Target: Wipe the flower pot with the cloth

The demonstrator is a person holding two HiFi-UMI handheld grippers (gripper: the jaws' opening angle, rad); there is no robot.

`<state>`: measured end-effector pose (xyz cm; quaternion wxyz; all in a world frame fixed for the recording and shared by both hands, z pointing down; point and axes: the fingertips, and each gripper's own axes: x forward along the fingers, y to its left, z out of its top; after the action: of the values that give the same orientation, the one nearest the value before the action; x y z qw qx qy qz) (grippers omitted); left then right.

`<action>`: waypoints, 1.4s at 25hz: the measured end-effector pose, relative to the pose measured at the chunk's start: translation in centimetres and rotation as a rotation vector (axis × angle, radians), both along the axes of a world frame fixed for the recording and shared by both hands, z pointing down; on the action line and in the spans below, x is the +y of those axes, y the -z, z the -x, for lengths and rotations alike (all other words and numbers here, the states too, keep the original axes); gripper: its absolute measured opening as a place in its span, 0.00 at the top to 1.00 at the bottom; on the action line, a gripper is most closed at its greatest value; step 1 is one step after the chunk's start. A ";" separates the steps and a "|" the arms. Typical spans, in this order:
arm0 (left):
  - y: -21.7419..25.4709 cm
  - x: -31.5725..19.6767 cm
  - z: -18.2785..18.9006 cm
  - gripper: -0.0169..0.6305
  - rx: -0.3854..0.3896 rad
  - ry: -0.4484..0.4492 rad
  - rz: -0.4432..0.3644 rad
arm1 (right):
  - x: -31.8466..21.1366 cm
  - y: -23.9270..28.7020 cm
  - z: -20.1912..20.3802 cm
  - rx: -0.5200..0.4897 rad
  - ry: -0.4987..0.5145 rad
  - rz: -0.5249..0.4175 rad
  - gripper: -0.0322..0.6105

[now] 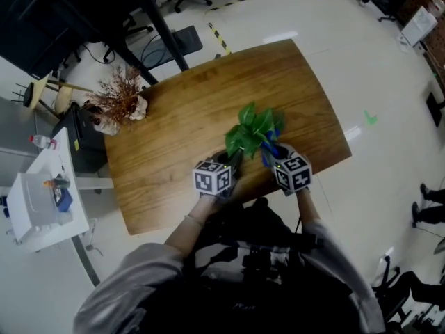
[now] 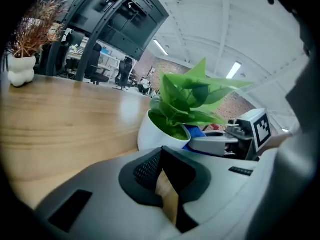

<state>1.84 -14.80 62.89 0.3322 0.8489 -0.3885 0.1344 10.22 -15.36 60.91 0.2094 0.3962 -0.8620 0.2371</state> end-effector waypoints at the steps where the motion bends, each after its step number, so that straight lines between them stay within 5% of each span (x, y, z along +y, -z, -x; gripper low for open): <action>1: 0.1 -0.4 0.4 0.97 -0.004 0.006 -0.003 | 0.2 -0.4 0.4 0.000 0.006 0.009 0.86; 16: 0.6 -5.8 3.8 0.97 -0.011 0.100 -0.029 | 2.7 -3.0 6.3 -0.021 0.124 0.087 0.86; 28: 0.1 -1.1 1.1 0.97 0.052 0.094 0.015 | 0.8 -1.3 -2.9 -0.002 -0.048 0.013 0.86; 35: 0.2 -1.4 0.3 0.97 0.035 0.066 0.007 | -3.2 0.8 -1.4 -0.002 0.090 -0.068 0.86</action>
<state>1.52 -16.25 62.68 0.3461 0.8367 -0.4100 0.1099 11.59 -18.56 60.09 0.2051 0.3637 -0.8868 0.1984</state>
